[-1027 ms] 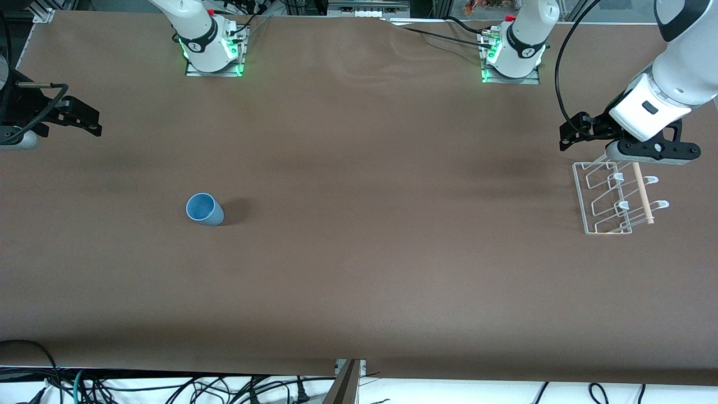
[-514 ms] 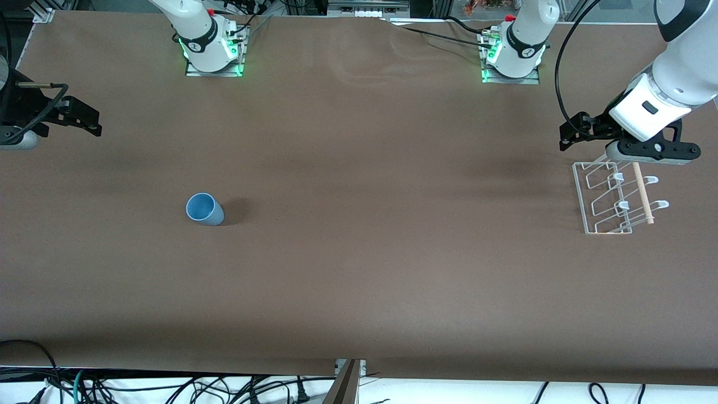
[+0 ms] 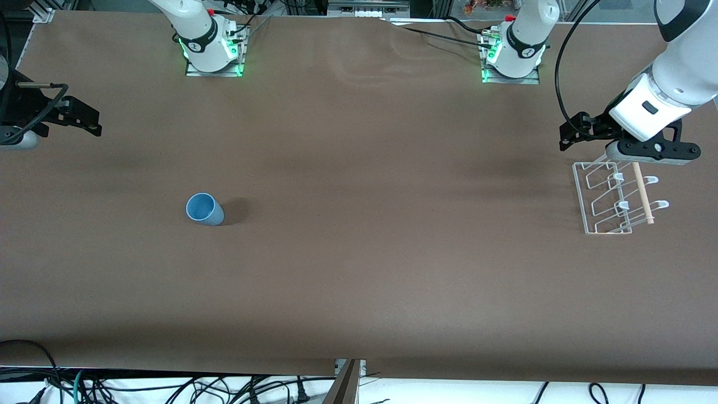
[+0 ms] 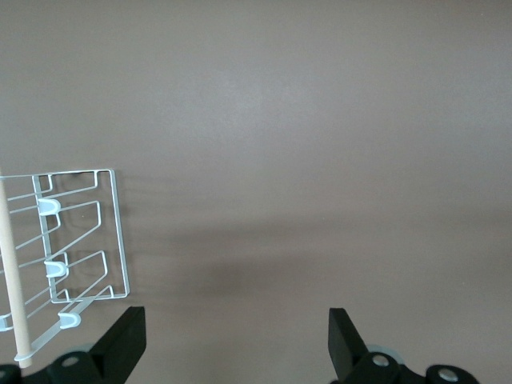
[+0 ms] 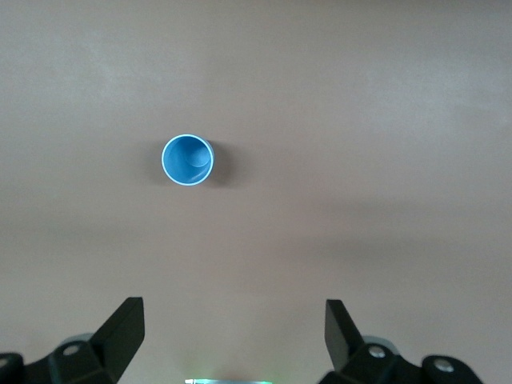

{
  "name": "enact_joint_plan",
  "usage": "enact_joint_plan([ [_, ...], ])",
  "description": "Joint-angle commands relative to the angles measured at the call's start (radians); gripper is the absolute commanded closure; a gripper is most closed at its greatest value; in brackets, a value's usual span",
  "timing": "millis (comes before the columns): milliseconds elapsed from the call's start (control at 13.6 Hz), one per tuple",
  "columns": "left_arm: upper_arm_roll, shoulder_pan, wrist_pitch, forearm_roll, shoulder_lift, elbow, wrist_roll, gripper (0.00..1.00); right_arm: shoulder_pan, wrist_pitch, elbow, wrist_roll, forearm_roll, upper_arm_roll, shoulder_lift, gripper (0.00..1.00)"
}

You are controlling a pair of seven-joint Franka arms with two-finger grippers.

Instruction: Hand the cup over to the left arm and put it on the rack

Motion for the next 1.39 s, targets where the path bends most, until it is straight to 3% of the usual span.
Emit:
enact_joint_plan([
  [0, -0.001, 0.005, -0.021, -0.014, 0.011, 0.027, -0.002, 0.00, -0.019, 0.000, 0.005, -0.007, -0.004, 0.018, -0.001, 0.00],
  [660, -0.001, 0.005, -0.021, -0.013, 0.011, 0.027, -0.002, 0.00, -0.017, 0.075, -0.007, -0.006, -0.015, 0.015, 0.108, 0.00],
  [954, -0.003, 0.005, -0.021, -0.013, 0.011, 0.027, -0.002, 0.00, -0.008, 0.102, 0.000, -0.006, -0.012, 0.018, 0.215, 0.00],
  [1174, -0.003, 0.005, -0.023, -0.013, 0.011, 0.027, -0.002, 0.00, -0.006, 0.193, -0.032, -0.006, -0.001, 0.018, 0.275, 0.00],
  [1320, -0.003, 0.005, -0.023, -0.013, 0.011, 0.027, -0.002, 0.00, -0.006, 0.293, -0.114, -0.004, -0.001, 0.018, 0.298, 0.00],
])
